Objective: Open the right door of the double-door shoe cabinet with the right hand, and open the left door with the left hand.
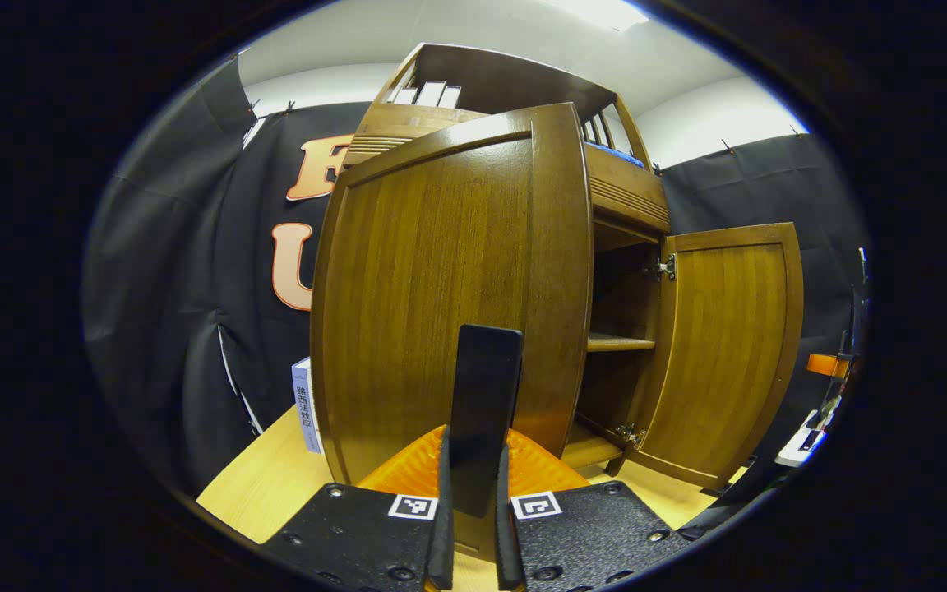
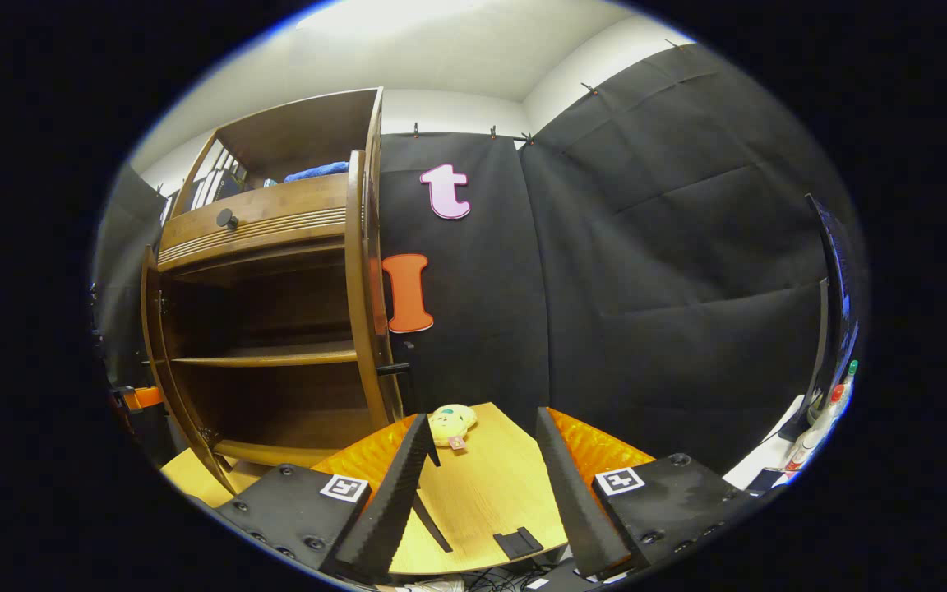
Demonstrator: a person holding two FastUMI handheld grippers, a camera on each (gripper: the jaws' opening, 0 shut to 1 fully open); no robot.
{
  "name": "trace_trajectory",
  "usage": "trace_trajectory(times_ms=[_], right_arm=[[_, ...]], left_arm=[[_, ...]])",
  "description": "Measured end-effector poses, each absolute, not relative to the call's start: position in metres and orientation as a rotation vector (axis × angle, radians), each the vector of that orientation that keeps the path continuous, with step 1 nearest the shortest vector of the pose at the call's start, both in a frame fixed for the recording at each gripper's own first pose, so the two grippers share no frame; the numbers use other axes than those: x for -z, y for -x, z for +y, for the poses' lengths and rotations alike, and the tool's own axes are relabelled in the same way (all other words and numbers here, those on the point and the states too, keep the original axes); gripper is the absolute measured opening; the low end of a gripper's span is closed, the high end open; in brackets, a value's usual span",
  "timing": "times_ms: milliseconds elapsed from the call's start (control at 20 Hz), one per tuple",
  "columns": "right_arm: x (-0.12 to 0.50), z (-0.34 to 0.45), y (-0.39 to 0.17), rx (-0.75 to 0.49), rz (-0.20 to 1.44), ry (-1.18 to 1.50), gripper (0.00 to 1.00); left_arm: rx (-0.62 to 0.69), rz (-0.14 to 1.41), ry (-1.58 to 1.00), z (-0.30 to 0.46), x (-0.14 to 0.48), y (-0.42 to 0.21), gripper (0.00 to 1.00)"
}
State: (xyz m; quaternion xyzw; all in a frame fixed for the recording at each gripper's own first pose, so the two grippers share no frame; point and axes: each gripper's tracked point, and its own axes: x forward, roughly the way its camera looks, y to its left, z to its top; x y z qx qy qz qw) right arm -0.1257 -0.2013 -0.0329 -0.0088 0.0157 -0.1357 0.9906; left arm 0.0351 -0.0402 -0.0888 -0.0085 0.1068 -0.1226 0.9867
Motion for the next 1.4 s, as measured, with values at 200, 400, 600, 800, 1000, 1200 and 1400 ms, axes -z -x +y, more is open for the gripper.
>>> trace_trajectory(times_ms=[200,400,600,800,1000,1200,1400], right_arm=[[0.030,-0.196,0.128,0.270,0.028,0.032,0.78],[0.028,-0.188,0.127,0.259,0.027,0.036,0.78],[0.026,-0.179,0.125,0.244,0.025,0.040,0.86],[0.024,-0.169,0.124,0.230,0.025,0.043,0.78],[0.019,-0.160,0.125,0.220,0.011,0.053,0.78],[0.020,-0.148,0.123,0.207,0.011,0.063,0.78],[0.020,-0.138,0.121,0.194,0.011,0.068,0.78]], left_arm=[[0.234,0.212,0.011,-0.024,0.085,-0.024,0.17],[0.206,0.217,0.008,-0.003,0.084,-0.010,0.18],[0.163,0.210,-0.007,0.020,0.079,-0.001,0.16],[0.103,0.206,-0.035,0.050,0.074,0.008,0.14],[0.046,0.200,-0.066,0.075,0.073,0.014,0.10],[0.013,0.194,-0.093,0.096,0.070,0.011,0.07],[0.001,0.188,-0.071,0.117,0.070,0.009,0.00]])
